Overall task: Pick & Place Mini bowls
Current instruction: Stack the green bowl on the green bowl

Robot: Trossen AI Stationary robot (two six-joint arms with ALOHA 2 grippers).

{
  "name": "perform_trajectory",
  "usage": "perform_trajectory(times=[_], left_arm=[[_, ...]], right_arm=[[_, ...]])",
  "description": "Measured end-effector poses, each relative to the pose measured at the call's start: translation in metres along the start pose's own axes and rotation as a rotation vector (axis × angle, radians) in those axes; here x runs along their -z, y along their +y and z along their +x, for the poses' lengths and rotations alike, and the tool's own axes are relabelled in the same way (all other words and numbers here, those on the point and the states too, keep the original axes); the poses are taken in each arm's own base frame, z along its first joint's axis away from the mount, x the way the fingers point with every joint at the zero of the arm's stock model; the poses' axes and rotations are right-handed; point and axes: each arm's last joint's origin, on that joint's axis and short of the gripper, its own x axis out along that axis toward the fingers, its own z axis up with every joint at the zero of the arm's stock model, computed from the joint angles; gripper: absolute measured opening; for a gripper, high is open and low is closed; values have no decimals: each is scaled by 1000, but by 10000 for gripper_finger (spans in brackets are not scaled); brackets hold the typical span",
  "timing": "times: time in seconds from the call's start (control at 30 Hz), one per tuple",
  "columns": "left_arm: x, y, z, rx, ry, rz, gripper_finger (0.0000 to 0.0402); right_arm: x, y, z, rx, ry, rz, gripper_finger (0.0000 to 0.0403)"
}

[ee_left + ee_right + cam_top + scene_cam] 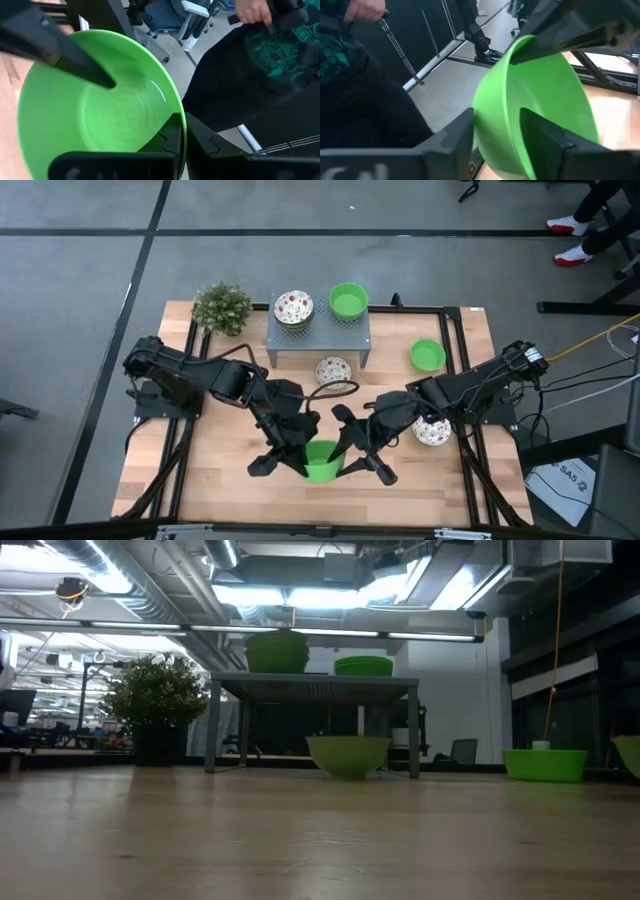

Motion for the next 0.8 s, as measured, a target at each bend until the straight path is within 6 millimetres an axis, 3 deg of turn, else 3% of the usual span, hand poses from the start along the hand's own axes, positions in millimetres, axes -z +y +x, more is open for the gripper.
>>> perform_trajectory(times=[0.23, 0.5, 0.63, 0.8], left_arm=[[2, 11, -6, -34, 29, 16, 8], [9, 32, -17, -124, 116, 60, 57], [10, 42, -24, -141, 134, 57, 88], [9, 38, -44, -156, 112, 53, 115]], right_arm=[[2, 1, 0, -39, 22, -22, 18], [13, -8, 2, 58, 124, -71, 14], [26, -16, 12, 94, 212, -82, 7], [33, -25, 19, 137, 249, -51, 9]])
